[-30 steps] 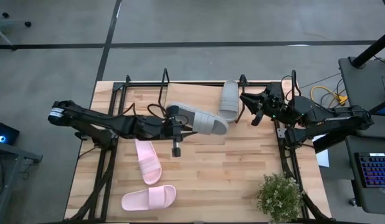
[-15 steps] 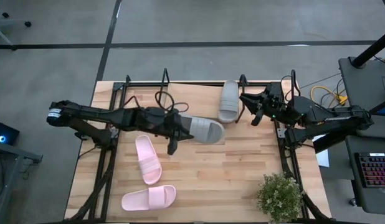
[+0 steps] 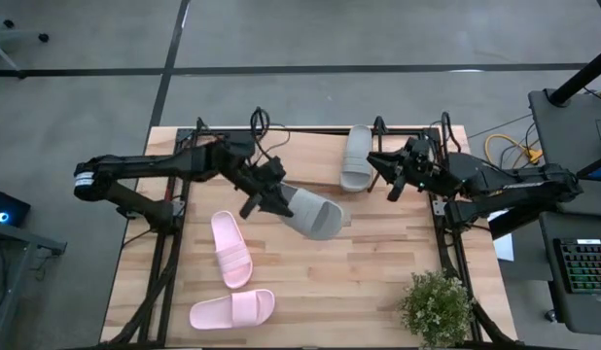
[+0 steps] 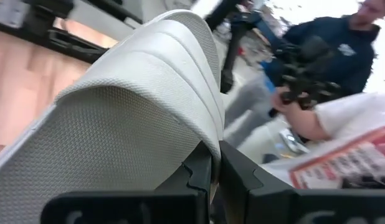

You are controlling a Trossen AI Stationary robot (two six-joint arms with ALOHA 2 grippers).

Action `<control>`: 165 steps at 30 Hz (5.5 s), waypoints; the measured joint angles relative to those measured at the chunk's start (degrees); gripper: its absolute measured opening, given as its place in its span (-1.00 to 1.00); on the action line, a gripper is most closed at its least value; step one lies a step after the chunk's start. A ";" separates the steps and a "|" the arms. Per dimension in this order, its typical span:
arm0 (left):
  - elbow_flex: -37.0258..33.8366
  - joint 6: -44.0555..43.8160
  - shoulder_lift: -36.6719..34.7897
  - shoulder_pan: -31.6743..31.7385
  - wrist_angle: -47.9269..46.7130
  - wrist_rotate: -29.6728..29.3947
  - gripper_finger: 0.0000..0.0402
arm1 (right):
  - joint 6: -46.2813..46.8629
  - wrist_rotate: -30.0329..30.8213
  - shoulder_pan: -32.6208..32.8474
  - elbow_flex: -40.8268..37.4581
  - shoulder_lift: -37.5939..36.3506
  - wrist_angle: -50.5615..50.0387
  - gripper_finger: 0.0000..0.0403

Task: Pick and place slides into the shelf
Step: Put the gray slipper on the shelf

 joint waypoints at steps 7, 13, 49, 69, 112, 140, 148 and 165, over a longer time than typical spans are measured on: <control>2.83 -0.02 1.40 6.46 -3.70 10.64 -1.00 | 2.84 -2.07 0.13 -0.01 2.22 0.92 -0.57; 5.90 -0.05 4.65 10.81 -4.29 17.93 -1.00 | -4.51 -2.18 1.28 -0.02 3.83 10.56 -0.56; 7.49 -1.81 8.38 15.38 -4.48 25.23 -1.00 | -44.00 4.36 10.14 47.24 29.37 -38.08 0.35; 7.36 -10.60 8.38 15.38 -4.44 23.58 -1.00 | -47.97 4.11 10.91 70.73 47.38 -63.33 0.25; 6.66 -11.70 9.14 15.71 -3.35 26.65 -1.00 | -49.34 0.33 17.35 83.45 52.23 -82.81 0.15; 6.77 -12.04 9.14 15.71 -0.88 33.09 -1.00 | -58.05 2.85 16.50 81.55 57.13 -75.50 -0.04; 6.77 -12.04 9.14 15.71 -0.90 34.07 -1.00 | -59.39 4.50 15.96 81.29 57.42 -73.22 -0.24; 6.77 -11.96 9.14 15.71 -0.88 34.36 -1.00 | -59.15 4.27 16.00 80.65 57.42 -73.38 -0.85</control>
